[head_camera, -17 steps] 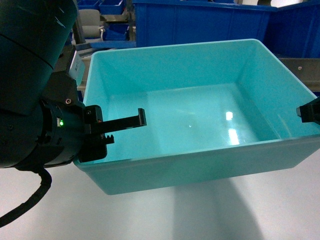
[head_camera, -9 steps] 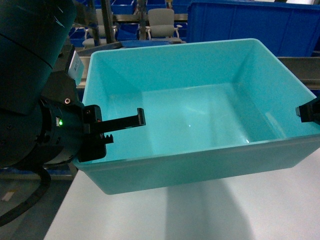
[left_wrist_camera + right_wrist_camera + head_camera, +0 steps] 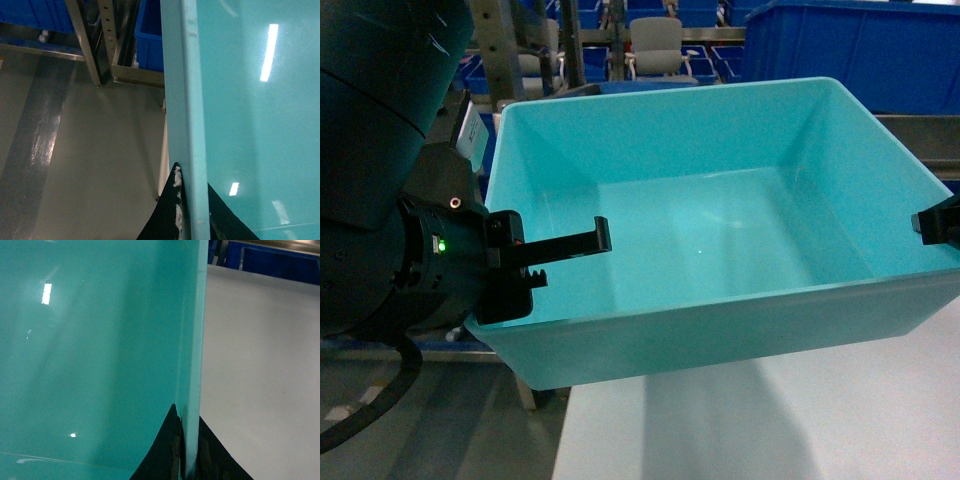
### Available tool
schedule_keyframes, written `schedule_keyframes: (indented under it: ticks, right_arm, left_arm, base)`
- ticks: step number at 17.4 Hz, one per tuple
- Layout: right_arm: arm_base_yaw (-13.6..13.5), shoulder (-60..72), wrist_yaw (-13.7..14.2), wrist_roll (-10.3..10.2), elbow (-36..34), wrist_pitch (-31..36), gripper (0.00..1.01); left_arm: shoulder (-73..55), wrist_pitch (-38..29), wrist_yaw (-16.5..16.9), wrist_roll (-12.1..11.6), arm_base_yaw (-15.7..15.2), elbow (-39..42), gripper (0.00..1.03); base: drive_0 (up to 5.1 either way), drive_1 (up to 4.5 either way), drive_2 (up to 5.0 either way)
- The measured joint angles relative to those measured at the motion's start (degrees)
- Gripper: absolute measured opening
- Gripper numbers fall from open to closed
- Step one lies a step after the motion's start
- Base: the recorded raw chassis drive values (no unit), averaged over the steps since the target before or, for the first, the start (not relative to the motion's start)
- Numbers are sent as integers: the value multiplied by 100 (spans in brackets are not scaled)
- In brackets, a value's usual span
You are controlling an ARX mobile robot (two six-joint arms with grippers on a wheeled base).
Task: Organize blue bins on left shelf correctly
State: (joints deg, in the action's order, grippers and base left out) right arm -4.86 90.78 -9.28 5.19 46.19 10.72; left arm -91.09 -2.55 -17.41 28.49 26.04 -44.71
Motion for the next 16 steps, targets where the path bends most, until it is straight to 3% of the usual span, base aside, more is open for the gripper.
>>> schedule_keyframes:
  ticks: [16]
  right_arm:
    - [0, -2, 0, 0, -2, 28, 2]
  left_arm:
    - [0, -4, 0, 0, 0, 0, 2]
  base:
    - [-504, 239, 239]
